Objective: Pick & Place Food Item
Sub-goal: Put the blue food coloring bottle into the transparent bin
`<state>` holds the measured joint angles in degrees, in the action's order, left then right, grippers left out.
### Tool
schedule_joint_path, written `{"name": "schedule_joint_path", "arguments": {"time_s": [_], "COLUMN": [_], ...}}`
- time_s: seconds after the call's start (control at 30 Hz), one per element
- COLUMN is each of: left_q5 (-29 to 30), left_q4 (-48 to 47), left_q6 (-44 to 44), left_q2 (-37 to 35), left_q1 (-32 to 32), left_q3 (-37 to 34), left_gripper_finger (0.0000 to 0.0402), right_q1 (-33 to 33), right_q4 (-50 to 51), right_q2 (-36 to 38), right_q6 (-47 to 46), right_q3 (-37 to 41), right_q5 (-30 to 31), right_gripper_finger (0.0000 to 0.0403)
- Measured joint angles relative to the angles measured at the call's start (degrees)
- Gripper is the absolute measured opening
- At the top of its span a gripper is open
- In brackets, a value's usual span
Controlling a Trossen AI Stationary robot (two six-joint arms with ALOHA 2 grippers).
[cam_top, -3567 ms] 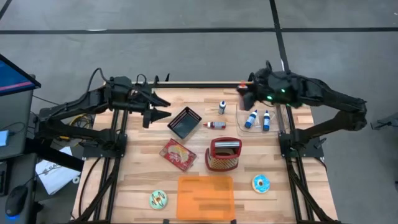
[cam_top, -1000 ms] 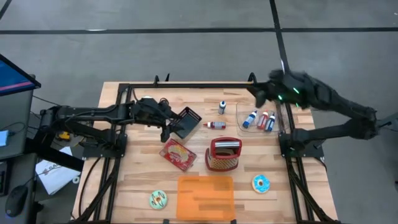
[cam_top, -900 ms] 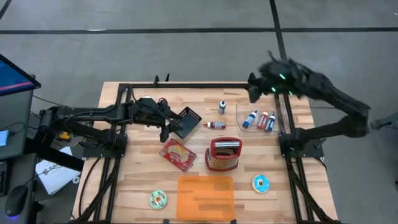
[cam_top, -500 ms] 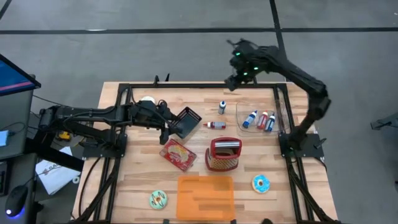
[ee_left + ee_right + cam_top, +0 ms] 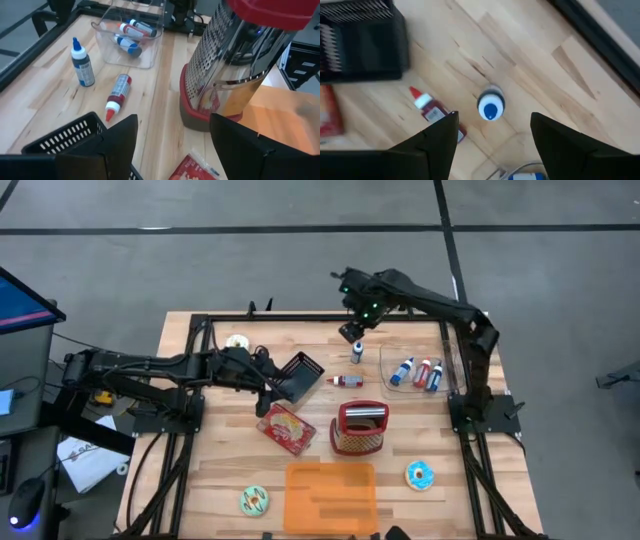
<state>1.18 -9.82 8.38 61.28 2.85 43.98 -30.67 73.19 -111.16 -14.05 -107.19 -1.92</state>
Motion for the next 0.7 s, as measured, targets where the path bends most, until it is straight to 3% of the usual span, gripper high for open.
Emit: {"name": "schedule_joint_path", "arguments": {"time_s": [0.3, 0.47, 0.7], "left_q5": [-0.73, -1.61, -2.08], "left_q4": [0.84, 0.94, 1.08], "left_q6": [0.88, 1.21, 1.47], "left_q2": [0.00, 0.00, -0.28], "left_q1": [0.00, 0.00, 0.00], "left_q3": [-0.14, -0.14, -0.17], "left_gripper_finger": [0.0242, 0.0243, 0.0242], "right_q1": [3.18, 3.64, 2.33], "right_q4": [1.20, 1.61, 1.49], "right_q2": [-4.18, -5.37, -5.42], "right_q6": [-1.48, -1.18, -0.88], "right_q3": [-0.01, 0.01, 0.01], "right_q5": [2.15, 6.31, 5.02], "right_gripper_finger": [0.0240, 0.0240, 0.0240]}}
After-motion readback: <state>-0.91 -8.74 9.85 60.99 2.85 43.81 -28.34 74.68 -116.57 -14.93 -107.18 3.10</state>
